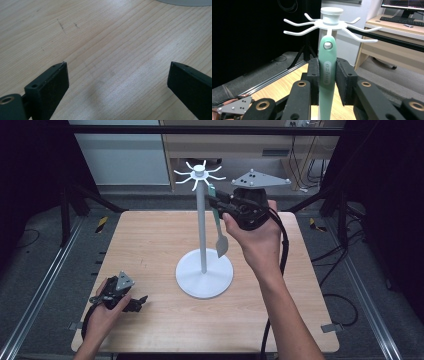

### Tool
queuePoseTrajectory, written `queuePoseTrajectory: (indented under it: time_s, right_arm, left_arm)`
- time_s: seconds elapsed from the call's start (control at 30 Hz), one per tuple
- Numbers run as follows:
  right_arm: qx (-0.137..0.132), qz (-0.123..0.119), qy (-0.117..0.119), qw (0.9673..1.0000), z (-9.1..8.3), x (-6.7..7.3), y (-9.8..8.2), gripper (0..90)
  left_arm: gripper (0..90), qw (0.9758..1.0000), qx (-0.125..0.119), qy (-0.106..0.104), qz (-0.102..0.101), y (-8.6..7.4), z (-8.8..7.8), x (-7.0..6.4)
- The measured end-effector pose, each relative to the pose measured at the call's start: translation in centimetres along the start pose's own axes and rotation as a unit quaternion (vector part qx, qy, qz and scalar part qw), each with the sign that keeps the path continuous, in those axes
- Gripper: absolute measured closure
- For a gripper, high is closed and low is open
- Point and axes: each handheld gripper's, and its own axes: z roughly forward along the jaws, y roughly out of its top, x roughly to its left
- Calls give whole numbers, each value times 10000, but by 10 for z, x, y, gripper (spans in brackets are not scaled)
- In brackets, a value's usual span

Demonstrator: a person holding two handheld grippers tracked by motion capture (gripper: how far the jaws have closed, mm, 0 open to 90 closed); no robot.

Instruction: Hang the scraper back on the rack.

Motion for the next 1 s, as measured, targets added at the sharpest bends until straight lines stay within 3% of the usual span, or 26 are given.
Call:
queuePoseTrajectory:
  time_s: [1.0]
  right_arm:
    - [68,23,-35,10000,-1,1,1,734]
  left_arm:
    - [34,10000,16,-8,2,0,0,0]
